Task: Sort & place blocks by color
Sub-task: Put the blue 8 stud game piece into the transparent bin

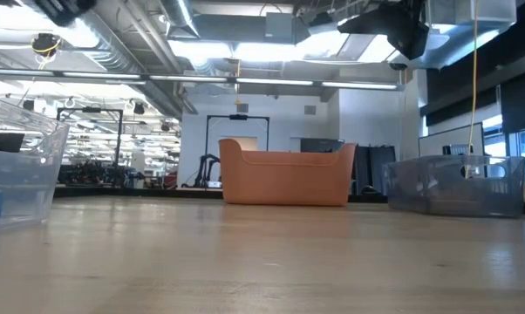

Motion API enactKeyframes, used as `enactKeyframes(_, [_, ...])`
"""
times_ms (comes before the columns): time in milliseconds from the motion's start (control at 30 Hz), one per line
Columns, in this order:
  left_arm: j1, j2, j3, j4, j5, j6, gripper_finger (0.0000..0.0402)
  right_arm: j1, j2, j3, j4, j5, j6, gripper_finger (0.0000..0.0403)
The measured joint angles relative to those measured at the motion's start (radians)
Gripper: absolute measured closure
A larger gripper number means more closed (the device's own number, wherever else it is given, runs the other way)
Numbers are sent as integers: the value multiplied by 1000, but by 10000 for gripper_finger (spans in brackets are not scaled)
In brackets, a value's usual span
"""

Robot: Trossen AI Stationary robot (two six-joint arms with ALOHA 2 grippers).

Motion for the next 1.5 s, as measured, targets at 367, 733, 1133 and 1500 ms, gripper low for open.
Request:
enactKeyframes(367, [-245, 302, 192, -181, 54, -58, 273, 0, 0, 0, -2, 0, -1, 115])
enactKeyframes(733, [-329, 478, 193, -171, 65, -80, 273, 0, 0, 0, -1, 0, 0, 115])
enactKeyframes(1133, [-327, 482, 193, -249, 40, 0, 271, 0, 0, 0, -1, 0, -1, 115])
enactKeyframes(1500, [-313, 482, 193, -342, 45, 7, 225, 0, 0, 0, -1, 0, -4, 115])
